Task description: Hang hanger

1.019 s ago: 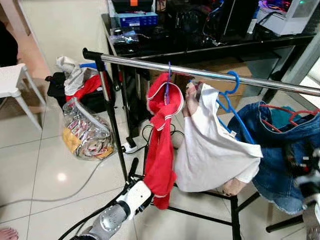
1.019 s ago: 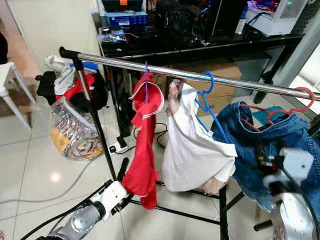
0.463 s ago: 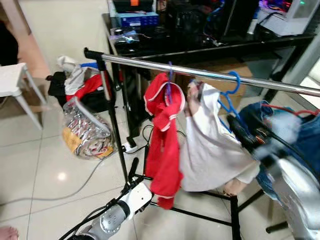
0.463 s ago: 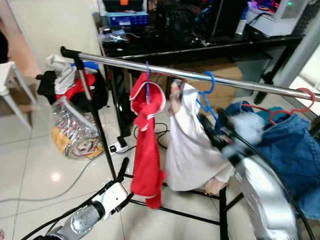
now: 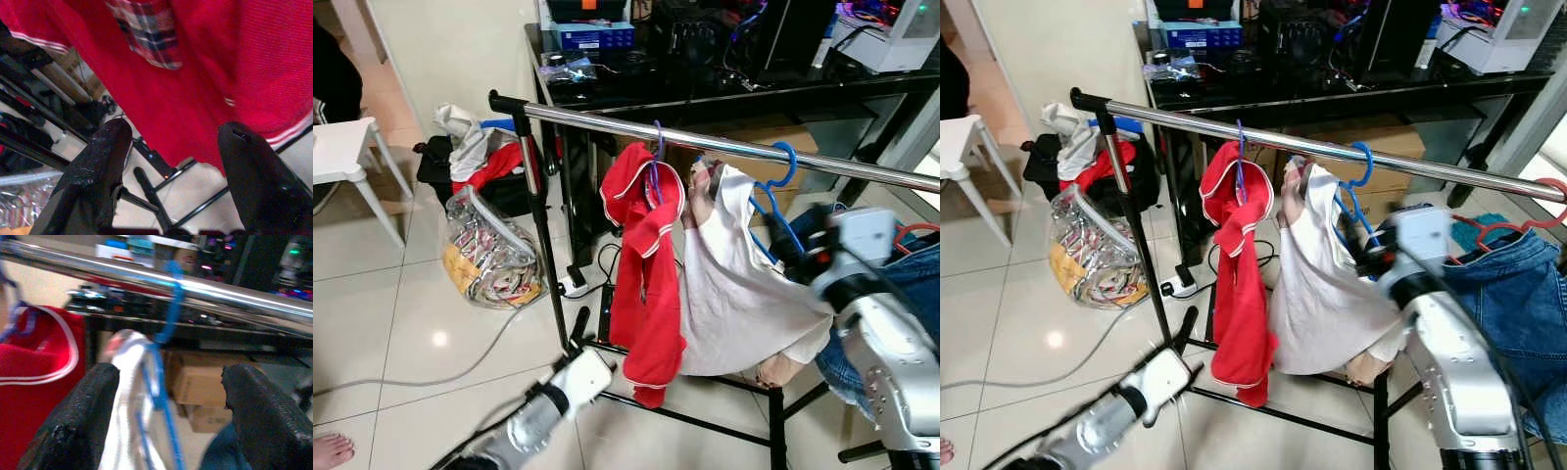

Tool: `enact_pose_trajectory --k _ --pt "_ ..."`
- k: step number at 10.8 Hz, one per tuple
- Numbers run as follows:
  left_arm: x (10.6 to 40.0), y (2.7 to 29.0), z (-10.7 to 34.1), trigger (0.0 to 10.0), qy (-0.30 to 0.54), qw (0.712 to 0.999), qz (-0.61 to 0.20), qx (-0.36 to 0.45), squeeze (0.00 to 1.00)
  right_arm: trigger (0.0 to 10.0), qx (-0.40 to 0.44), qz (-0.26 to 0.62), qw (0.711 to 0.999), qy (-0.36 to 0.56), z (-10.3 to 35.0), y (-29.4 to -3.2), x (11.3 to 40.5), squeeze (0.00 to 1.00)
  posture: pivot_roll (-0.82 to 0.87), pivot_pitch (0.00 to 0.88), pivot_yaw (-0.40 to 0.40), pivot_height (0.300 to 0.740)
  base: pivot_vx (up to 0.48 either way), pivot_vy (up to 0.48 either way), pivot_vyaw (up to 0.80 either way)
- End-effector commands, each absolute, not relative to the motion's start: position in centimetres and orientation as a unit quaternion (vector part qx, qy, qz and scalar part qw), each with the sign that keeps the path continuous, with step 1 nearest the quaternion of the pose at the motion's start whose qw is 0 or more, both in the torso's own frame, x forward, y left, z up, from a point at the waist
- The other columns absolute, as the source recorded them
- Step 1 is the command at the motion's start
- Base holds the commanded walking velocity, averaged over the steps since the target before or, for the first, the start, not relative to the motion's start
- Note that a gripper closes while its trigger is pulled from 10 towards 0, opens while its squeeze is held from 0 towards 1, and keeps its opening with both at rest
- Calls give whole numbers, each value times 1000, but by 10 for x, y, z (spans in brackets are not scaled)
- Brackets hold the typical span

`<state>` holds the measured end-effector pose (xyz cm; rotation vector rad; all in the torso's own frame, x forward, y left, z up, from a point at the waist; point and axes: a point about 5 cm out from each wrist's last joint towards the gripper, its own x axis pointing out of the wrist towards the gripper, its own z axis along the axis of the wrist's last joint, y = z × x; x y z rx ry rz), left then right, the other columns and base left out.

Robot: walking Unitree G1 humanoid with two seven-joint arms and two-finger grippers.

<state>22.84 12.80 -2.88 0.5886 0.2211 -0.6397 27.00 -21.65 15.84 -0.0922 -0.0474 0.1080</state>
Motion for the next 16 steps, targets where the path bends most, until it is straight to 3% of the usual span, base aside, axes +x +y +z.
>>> enact_pose_trajectory --k 1,2,3,4,5,6,9,10,14,16 --pt "236 124 -22 10000 85 898 -316 293 0 10000 -44 32 998 -18 159 -224 272 1000 -24 0 -28 740 0 0 0" --pt "239 124 -20 10000 79 883 -335 320 0 10000 -28 55 998 -2 156 -220 271 992 -30 0 -28 740 0 0 0" --pt "247 126 -15 10000 70 880 -334 331 0 10000 -6 116 993 15 155 -201 267 365 -36 0 -26 740 0 0 0" --pt "251 127 -12 10000 65 883 -328 329 0 10000 -8 135 991 20 154 -193 266 259 -39 0 -23 740 0 0 0" --pt "252 124 -10 10000 56 881 -335 329 0 10000 -11 128 991 31 150 -190 267 78 -37 0 -25 740 0 0 0" --pt "250 121 -10 10000 50 878 -342 331 0 10000 -16 116 993 36 147 -191 269 0 -36 0 -27 740 0 0 0" --pt "239 113 -9 10000 8 865 -368 341 0 10000 -26 43 999 16 156 -208 278 0 -17 0 -42 740 0 0 0" --pt "241 114 4 10000 -57 854 -375 356 0 10000 -30 34 999 13 159 -212 280 0 -3 0 -48 740 0 0 0" --pt "253 116 41 10000 -185 808 -402 390 0 10000 -24 131 988 79 135 -182 278 0 31 0 -58 740 0 0 0" --pt "257 108 55 10000 -226 787 -414 398 0 10000 -32 130 986 101 126 -182 279 0 32 0 -56 740 0 0 0"
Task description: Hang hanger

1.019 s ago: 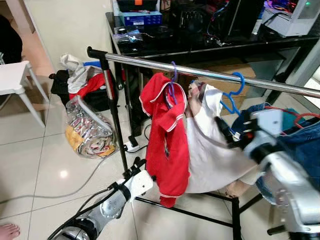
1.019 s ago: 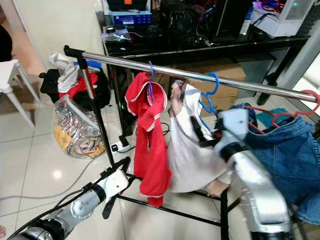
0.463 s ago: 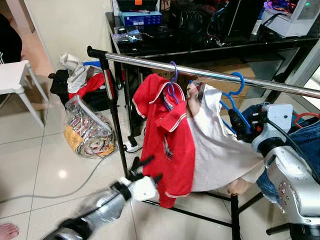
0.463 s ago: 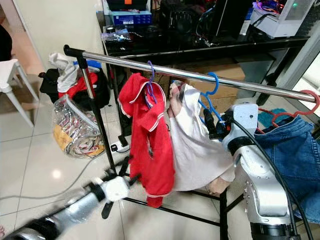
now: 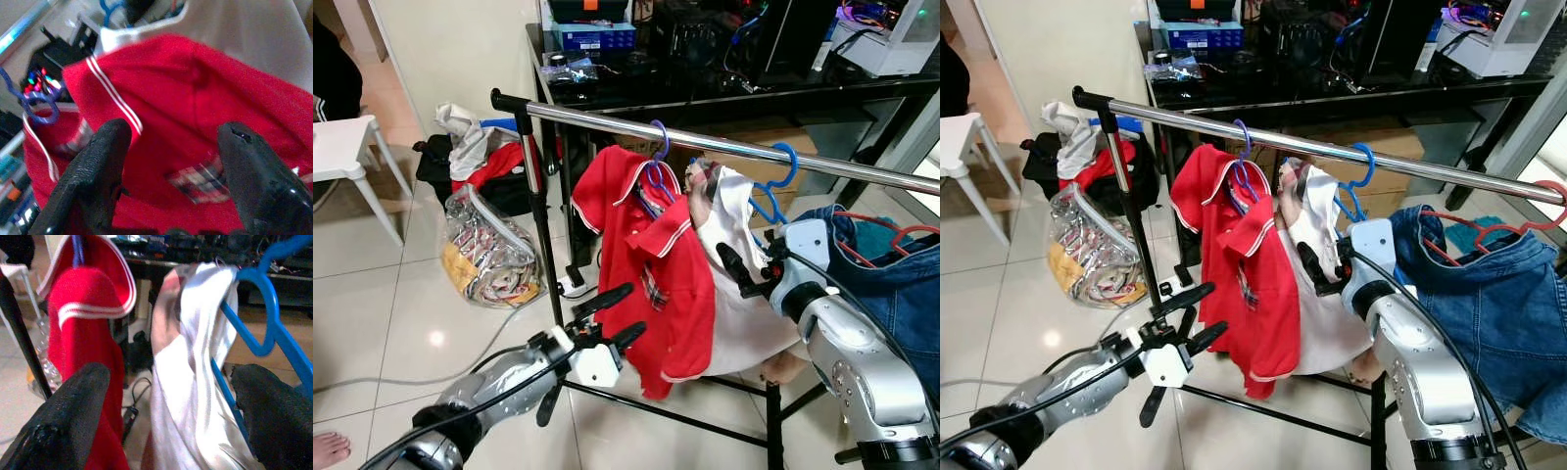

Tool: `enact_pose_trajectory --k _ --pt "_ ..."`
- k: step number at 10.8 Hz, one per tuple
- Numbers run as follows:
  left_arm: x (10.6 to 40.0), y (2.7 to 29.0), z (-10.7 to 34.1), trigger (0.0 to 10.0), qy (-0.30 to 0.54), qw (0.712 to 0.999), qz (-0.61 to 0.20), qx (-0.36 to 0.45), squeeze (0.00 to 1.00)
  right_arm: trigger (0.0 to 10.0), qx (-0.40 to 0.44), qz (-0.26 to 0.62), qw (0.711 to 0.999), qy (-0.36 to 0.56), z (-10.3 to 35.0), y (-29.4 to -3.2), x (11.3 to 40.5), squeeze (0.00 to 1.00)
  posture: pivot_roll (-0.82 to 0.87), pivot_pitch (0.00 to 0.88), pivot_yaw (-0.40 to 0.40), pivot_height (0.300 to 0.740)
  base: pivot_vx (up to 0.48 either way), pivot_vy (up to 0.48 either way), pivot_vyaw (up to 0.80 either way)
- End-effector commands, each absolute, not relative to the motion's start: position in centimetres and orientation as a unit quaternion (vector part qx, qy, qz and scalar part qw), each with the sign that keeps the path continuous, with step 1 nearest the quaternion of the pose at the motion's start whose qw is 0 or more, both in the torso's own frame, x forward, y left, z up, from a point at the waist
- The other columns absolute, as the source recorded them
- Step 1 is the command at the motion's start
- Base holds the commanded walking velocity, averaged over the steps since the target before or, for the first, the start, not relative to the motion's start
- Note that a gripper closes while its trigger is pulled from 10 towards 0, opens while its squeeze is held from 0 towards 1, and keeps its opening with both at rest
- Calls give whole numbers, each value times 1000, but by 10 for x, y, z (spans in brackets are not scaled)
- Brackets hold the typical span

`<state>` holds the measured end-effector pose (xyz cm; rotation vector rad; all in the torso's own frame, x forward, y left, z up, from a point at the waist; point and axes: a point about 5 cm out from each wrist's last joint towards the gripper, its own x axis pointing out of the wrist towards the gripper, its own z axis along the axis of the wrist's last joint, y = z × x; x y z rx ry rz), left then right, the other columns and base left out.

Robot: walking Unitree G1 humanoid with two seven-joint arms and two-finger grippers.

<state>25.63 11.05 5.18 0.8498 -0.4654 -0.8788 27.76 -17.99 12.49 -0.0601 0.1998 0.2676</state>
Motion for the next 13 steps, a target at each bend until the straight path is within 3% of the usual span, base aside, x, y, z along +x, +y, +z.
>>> enact_pose_trajectory --k 1,4,5,6,7,8,9,13 --pt "262 108 65 10000 -250 786 -402 398 0 10000 -34 126 986 108 123 -183 279 0 26 0 -49 740 0 0 0" --pt "271 115 88 10000 -292 801 -361 379 0 10000 -26 87 992 88 127 -188 283 0 31 0 -46 740 0 0 0" --pt "273 119 89 10000 -271 831 -340 347 0 10000 -26 63 996 66 134 -193 287 0 33 0 -44 740 0 0 0" --pt "272 119 86 10000 -252 853 -333 313 522 10000 -29 39 998 47 141 -199 290 0 34 0 -44 740 0 0 0" --pt "267 115 84 10000 -243 863 -337 287 490 10000 -41 24 998 47 142 -205 292 0 38 0 -47 740 0 0 0" --pt "265 109 86 10000 -245 864 -348 268 145 10000 -59 13 997 51 141 -209 292 0 43 0 -52 740 0 0 0" --pt "265 103 93 10000 -244 867 -362 240 0 10000 -75 13 995 59 138 -210 292 0 46 0 -58 740 0 0 0" --pt "267 95 108 10000 -247 856 -400 215 0 10000 -90 56 991 80 136 -201 291 0 37 0 -57 740 0 0 0"
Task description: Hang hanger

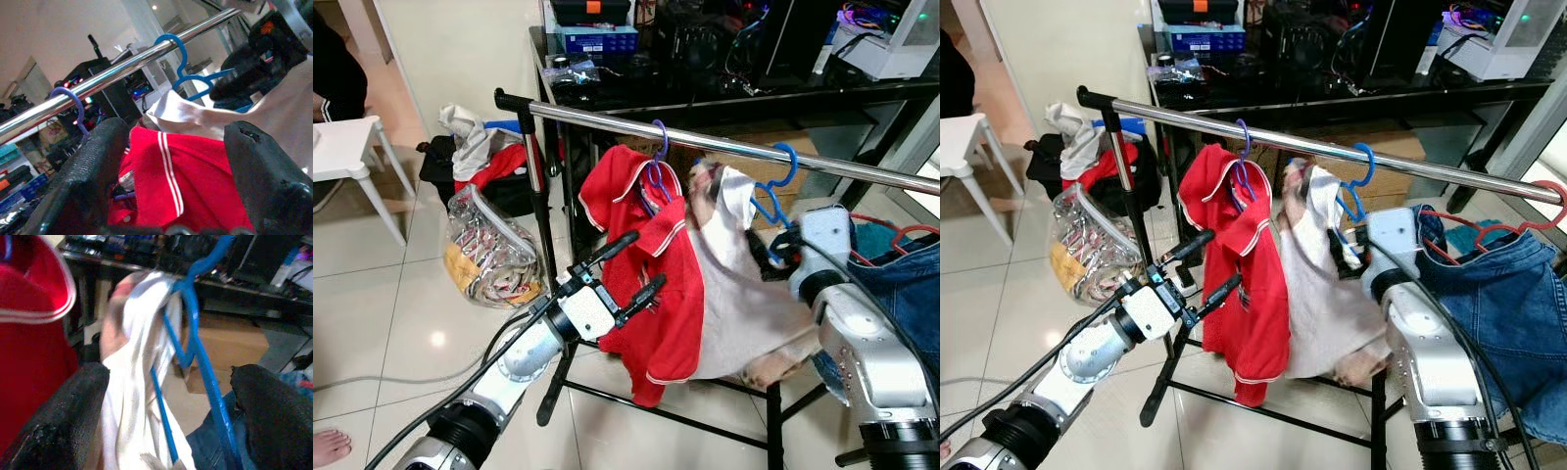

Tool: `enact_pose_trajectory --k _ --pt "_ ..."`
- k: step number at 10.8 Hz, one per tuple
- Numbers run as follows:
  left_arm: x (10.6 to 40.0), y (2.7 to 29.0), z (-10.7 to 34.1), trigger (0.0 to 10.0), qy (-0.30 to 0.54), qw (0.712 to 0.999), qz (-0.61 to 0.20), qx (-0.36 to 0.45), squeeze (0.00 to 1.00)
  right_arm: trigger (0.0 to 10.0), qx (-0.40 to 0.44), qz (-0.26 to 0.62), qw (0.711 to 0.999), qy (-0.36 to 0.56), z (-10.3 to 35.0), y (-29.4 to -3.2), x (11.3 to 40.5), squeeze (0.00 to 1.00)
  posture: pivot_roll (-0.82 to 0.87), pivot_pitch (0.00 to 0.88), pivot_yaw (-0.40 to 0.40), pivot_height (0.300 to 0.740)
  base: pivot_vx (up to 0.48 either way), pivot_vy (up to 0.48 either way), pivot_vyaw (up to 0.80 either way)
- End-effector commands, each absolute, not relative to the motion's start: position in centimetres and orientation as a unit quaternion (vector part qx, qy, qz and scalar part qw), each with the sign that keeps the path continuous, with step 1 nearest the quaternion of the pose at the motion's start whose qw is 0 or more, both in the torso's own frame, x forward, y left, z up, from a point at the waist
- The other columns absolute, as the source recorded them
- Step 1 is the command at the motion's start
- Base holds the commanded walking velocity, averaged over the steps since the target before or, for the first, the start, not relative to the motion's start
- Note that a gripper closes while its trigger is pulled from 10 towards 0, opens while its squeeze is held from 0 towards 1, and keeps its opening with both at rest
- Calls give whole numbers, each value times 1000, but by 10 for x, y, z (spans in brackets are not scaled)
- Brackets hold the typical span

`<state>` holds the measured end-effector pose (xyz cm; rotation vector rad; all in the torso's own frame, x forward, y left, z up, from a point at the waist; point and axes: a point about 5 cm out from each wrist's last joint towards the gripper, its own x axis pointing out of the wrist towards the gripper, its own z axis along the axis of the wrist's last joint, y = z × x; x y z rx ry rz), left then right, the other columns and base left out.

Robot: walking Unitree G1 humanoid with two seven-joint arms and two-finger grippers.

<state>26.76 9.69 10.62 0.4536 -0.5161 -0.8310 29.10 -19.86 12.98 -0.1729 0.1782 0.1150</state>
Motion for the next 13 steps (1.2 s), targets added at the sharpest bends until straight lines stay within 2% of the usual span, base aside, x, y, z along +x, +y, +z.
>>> enact_pose_trajectory --k 1,2,5,6,7,8,13 --pt "266 95 108 10000 -242 853 -409 217 0 10000 -92 40 990 97 132 -204 292 0 37 0 -56 740 0 0 0" --pt "265 95 108 10000 -241 848 -416 222 0 10000 -69 19 993 99 133 -208 293 0 41 0 -58 740 0 0 0" --pt "259 92 105 10000 -237 836 -435 236 0 10000 -43 30 993 109 136 -205 297 0 44 0 -60 740 0 0 0" --pt "258 90 105 10000 -238 833 -438 239 0 3647 -36 43 992 109 137 -200 298 0 46 0 -62 740 0 0 0" --pt "257 89 105 10000 -239 830 -441 243 0 2510 -33 53 991 116 136 -195 299 0 49 0 -64 740 0 0 0" --pt "257 88 105 10000 -239 830 -441 245 0 0 -29 57 991 120 135 -192 299 0 51 0 -67 740 0 0 0" --pt "257 84 106 10000 -242 828 -440 250 0 0 -19 20 993 116 136 -197 302 0 63 0 -70 740 0 0 0"
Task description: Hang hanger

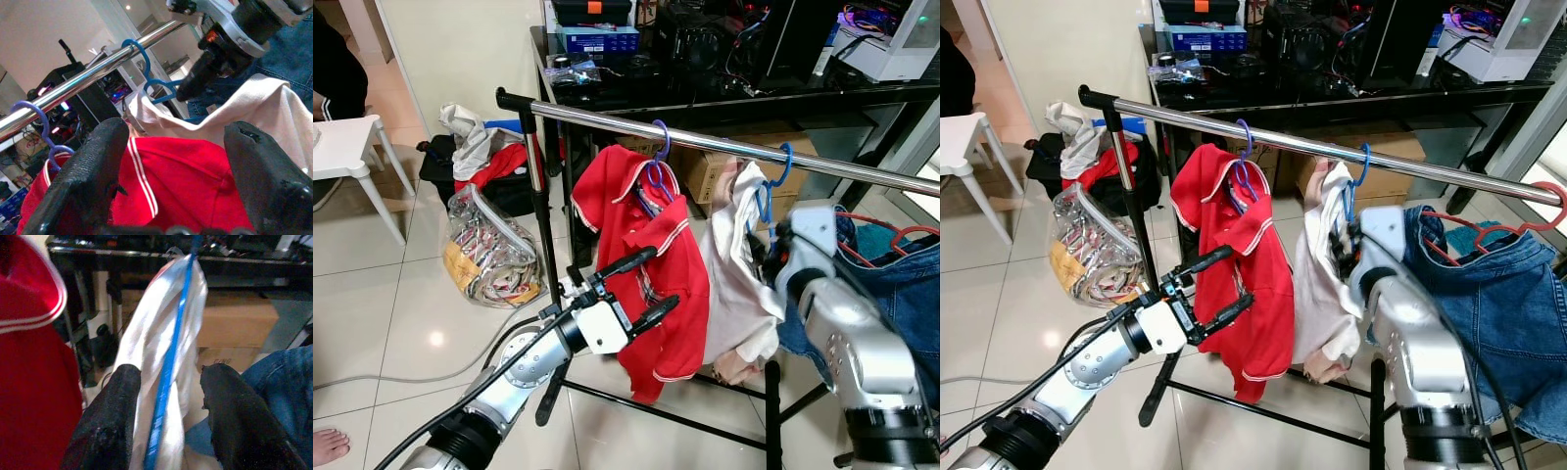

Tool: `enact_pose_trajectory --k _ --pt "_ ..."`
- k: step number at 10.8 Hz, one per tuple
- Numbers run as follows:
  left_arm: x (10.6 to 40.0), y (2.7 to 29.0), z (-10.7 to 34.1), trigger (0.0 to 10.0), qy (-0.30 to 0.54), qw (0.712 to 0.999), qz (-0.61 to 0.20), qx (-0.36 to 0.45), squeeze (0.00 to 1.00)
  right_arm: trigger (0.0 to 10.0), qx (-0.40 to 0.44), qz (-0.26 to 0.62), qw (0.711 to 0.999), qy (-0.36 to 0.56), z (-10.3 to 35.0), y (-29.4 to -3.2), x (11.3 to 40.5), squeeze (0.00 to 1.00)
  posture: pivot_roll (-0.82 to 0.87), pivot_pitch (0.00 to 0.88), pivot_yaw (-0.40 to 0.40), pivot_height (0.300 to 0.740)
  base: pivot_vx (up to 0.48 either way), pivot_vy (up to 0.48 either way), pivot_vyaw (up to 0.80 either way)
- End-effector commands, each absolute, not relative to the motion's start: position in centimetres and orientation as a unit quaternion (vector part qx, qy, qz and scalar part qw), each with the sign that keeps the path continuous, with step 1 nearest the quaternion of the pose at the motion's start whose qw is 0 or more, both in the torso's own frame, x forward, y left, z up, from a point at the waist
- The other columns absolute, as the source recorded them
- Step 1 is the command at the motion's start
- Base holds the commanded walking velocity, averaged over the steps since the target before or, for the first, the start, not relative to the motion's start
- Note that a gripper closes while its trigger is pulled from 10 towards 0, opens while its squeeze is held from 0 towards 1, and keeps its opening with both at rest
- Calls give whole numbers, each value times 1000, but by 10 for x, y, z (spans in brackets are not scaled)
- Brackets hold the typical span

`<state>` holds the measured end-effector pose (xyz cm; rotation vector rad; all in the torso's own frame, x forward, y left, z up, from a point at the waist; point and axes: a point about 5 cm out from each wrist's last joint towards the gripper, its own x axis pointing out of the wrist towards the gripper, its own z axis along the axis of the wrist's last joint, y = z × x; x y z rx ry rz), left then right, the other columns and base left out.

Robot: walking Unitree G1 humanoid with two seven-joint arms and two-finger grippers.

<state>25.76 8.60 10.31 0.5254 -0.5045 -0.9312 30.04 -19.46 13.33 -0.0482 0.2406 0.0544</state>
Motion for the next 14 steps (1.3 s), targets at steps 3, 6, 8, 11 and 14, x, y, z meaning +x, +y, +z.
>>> enact_pose_trajectory --k 3,6,8,11,14 --pt "261 85 106 10000 -237 834 -430 252 0 0 -29 12 996 88 144 -199 304 0 69 0 -73 740 0 0 0" --pt "260 84 105 10000 -233 837 -426 252 0 0 -25 24 996 86 143 -196 303 0 73 0 -77 740 0 0 0" --pt "261 84 105 10000 -232 839 -423 253 0 0 -34 34 995 82 142 -192 302 0 74 0 -79 740 0 0 0" --pt "261 84 106 10000 -235 838 -421 255 0 0 -41 24 996 71 145 -196 303 0 73 0 -78 740 0 0 0" --pt "260 84 106 10000 -235 839 -419 256 0 0 -40 27 996 72 144 -193 302 0 72 0 -75 740 0 0 0"
